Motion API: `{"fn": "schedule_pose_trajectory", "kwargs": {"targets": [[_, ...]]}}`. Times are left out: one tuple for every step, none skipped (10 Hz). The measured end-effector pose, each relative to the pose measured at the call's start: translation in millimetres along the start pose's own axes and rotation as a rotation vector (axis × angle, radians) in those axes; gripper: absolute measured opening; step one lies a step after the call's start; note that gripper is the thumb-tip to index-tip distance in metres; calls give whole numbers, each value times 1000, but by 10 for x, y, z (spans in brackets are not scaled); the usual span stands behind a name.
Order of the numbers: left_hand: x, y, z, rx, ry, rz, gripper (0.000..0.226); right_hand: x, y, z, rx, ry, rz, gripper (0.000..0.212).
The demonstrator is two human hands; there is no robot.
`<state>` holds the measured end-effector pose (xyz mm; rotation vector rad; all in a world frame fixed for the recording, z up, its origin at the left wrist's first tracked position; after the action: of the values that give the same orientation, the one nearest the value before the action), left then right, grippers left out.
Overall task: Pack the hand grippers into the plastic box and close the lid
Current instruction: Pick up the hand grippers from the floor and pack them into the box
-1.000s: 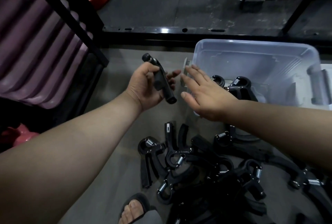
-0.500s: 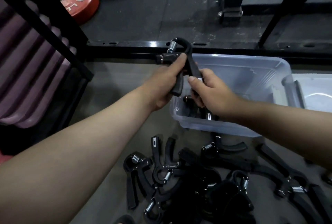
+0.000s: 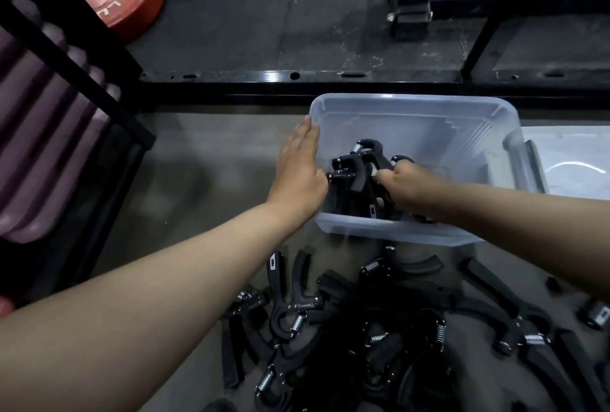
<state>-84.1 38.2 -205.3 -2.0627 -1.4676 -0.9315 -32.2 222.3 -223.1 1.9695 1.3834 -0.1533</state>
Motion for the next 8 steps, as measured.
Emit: {"fn": "schedule_pose_trajectory", "kwargs": {"targets": [[8, 13, 5, 5, -24, 20, 71, -72, -30, 79, -47, 41, -39, 36], [13, 15, -5, 7, -25, 16, 71, -156, -29, 127, -129, 19, 32, 30], [12, 18, -5, 15, -23, 12, 73, -193, -9, 194, -141, 91, 27, 27], [2, 12, 1, 17, -15, 11, 74, -192, -3, 297, -204, 300, 29, 9], [-5, 4, 3, 20, -14, 14, 74, -94, -40, 262, -95, -160, 206, 47], [-5, 6, 8, 18, -20, 17, 73, -224, -33, 214, -147, 68, 33, 46], [-1, 11, 6, 19, -19, 13, 74, -254, -66, 246, -148, 317, -64, 49], [6, 11, 3, 22, -14, 14, 74, -192, -90, 249, -197, 420, -94, 36]]}}
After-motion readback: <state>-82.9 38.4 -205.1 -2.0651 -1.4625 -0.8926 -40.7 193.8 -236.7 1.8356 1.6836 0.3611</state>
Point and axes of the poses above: each hand's wrist, its own y-axis away from the middle knuckle, its own z-axis out of the palm, x = y × z, the point moved 2 cm from there along -y, towards the middle knuckle, and after that the axes turned 6 degrees about y, right-handed, at the moved point
